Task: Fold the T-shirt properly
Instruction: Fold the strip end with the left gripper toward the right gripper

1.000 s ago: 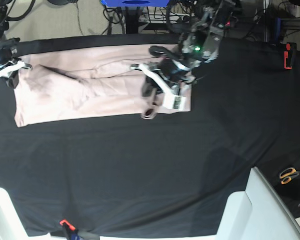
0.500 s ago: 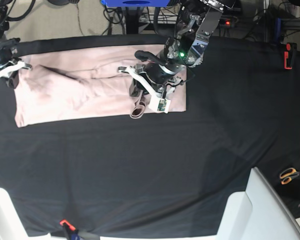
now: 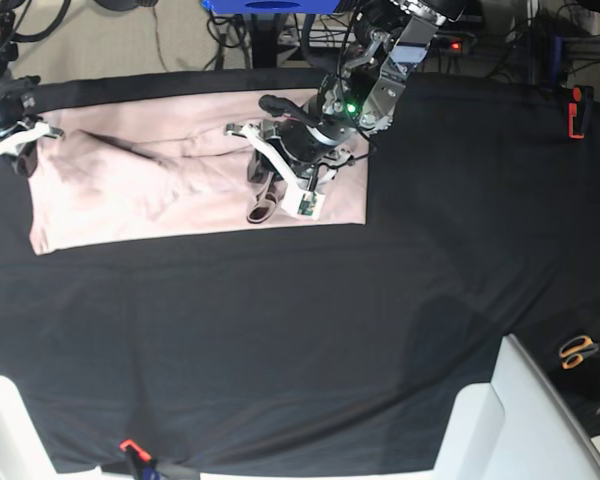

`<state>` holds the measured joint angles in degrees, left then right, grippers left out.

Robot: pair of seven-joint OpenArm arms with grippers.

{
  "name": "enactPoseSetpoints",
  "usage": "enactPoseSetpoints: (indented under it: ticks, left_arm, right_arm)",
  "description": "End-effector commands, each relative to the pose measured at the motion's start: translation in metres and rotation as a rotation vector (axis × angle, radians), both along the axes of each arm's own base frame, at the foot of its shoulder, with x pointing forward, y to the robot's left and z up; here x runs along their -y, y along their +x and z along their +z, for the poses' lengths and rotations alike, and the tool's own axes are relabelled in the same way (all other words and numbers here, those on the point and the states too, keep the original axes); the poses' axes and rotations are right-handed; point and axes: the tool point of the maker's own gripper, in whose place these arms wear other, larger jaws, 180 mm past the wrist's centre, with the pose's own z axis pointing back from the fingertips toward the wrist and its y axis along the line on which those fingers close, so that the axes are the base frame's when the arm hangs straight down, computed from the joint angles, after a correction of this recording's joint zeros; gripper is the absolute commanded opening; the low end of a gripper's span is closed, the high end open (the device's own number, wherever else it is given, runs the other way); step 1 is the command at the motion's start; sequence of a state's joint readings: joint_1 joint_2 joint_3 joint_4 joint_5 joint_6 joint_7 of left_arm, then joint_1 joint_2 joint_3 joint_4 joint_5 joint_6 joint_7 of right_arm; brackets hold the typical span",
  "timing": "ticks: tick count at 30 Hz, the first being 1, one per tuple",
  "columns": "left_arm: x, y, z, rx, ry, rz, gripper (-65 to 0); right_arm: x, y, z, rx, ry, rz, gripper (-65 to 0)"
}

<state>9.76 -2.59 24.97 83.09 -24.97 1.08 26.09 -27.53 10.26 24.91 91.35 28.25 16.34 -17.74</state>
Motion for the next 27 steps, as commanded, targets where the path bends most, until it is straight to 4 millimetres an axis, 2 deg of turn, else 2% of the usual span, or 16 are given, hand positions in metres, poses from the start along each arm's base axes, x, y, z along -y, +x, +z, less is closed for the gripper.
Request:
enactPoseSetpoints:
  ticks: [1,4,7,14,18,21,23,25,26,27]
  left_arm:
    - [0.007,0.014,0.015,0.053,-0.036,0.005,-57.1]
    - [0.012,0.016,0.020,0.060,-0.049,0.007,-47.2]
    - [0.021,0.023,0.027,0.071,-0.069,0.007,-40.0]
    - [0.031,0.024,0.032,0.071,-0.094,0.011,-23.2]
    - [0.043,0.037,0.047,0.104,-0.131,0.012,-14.2]
    - [0.051,0.052,0.071,0.162,-0.165,0.015,-13.2]
    - [0.049,0.063,0.094,0.221,-0.184,0.024,-13.2]
    - [0.035,0.068,0.108,0.273,-0.170,0.026,-13.8]
    - [0.024,0.068,0.110,0.294,-0.146,0.018,-16.1]
    - [0.011,0.068,0.110,0.310,-0.116,0.012,-20.9]
  right_arm:
    - [0.006,0.004,0.009,0.036,-0.014,0.002,-64.8]
    - [0.006,0.004,0.009,0.036,-0.014,0.002,-64.8]
    - [0.006,0.005,0.010,0.037,-0.014,0.002,-64.8]
    - [0.005,0.005,0.009,0.036,-0.014,0.003,-64.8]
    - [0.005,0.005,0.009,0.036,-0.014,0.005,-64.8]
    - [0.003,0.005,0.011,0.041,-0.012,0.006,-64.8]
    - [-0.002,0.007,0.021,0.063,-0.018,0.019,-64.8]
    - [-0.020,0.002,0.034,0.067,-0.006,0.046,-64.8]
    - [-0.034,0.002,0.044,0.073,0.002,0.079,-64.8]
    - [-0.057,0.001,0.049,0.068,0.027,0.142,-64.8]
